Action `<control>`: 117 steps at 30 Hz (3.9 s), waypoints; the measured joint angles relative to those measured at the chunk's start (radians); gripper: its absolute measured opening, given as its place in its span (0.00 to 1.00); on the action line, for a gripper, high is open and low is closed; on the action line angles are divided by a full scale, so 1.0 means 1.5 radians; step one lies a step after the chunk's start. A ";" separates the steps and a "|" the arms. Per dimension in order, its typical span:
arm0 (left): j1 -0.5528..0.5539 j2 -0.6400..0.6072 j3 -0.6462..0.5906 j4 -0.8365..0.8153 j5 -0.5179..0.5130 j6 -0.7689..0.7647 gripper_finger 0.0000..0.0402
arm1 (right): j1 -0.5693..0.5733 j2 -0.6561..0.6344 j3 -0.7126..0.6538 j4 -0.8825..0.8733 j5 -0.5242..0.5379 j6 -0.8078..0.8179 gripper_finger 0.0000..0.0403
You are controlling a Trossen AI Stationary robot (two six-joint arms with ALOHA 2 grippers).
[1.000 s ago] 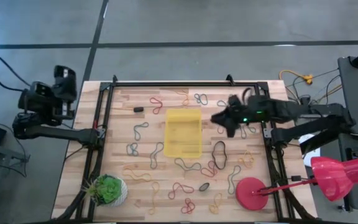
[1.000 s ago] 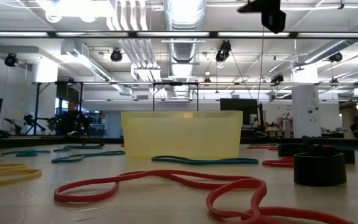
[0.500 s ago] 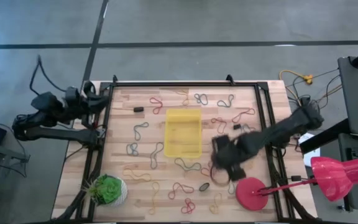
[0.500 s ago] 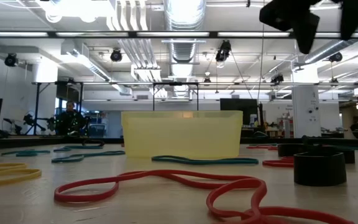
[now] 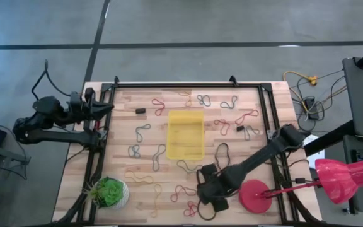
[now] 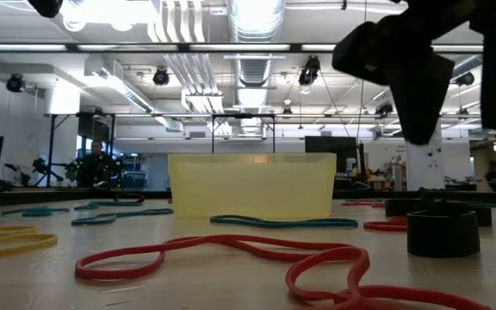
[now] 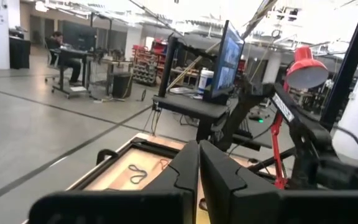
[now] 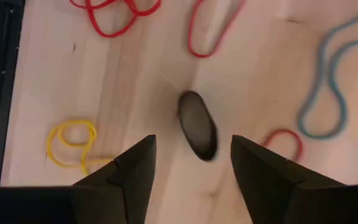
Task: Pick and place rubber bands into bin
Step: Put the black rubber band into the yellow bin
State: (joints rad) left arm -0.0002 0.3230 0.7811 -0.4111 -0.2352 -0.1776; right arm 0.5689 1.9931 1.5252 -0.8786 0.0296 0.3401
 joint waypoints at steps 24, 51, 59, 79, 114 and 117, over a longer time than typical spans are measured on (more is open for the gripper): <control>0.000 -0.080 0.000 -0.002 0.000 0.001 0.00 | 0.010 0.067 -0.006 0.007 0.000 0.031 0.28; 0.000 -0.057 0.000 0.001 -0.004 0.001 0.00 | -0.212 -0.150 -0.005 0.017 0.112 0.054 0.02; -0.001 -0.043 -0.001 -0.009 -0.045 -0.001 0.00 | -0.416 -0.073 -0.002 0.090 -0.038 0.119 0.14; 0.107 0.378 0.080 -0.210 -0.173 0.072 0.25 | -0.359 -0.223 -0.031 -0.189 0.025 -0.007 0.57; 0.369 0.886 0.212 -0.362 -0.030 0.252 0.36 | -0.355 -0.389 -0.287 -0.046 0.120 0.092 0.57; 0.391 0.886 0.217 -0.357 -0.004 0.281 0.36 | -0.355 -0.352 -0.253 -0.047 0.120 0.087 0.57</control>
State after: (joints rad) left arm 0.5865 1.6520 1.1064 -0.9460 -0.2415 0.2439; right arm 0.0357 1.4655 1.1450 -0.9484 0.2091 0.4708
